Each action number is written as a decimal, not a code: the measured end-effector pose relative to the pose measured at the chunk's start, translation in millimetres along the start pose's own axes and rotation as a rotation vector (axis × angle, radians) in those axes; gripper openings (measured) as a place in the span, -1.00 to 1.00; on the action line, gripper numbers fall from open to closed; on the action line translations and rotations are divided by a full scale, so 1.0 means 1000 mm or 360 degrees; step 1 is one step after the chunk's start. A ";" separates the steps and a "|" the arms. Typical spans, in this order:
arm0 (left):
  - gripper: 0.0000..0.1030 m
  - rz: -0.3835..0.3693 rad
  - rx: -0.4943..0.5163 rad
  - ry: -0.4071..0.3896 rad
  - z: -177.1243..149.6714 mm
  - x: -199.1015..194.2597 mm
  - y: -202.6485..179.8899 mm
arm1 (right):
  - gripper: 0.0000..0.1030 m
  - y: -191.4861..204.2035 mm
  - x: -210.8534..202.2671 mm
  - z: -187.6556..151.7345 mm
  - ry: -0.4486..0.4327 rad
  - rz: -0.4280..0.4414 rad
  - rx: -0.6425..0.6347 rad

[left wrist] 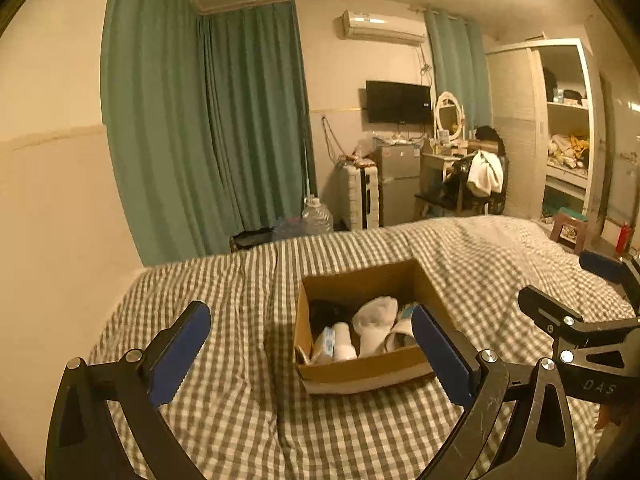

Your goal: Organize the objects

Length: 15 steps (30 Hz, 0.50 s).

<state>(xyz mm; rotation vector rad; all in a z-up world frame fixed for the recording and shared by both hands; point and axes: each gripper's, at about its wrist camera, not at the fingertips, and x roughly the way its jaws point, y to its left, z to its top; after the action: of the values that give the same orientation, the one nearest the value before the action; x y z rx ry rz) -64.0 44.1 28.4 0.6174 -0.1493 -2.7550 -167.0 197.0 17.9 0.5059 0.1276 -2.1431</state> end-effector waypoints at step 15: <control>1.00 0.0024 -0.0168 0.0095 -0.063 0.042 0.013 | 0.98 0.010 0.038 -0.063 -0.0045 -0.0060 -0.0002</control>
<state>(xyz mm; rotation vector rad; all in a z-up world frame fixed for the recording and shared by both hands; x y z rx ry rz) -69.3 15.8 -43.0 0.6660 0.0053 -2.7061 -159.1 179.7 -53.7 0.4760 0.1238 -2.1861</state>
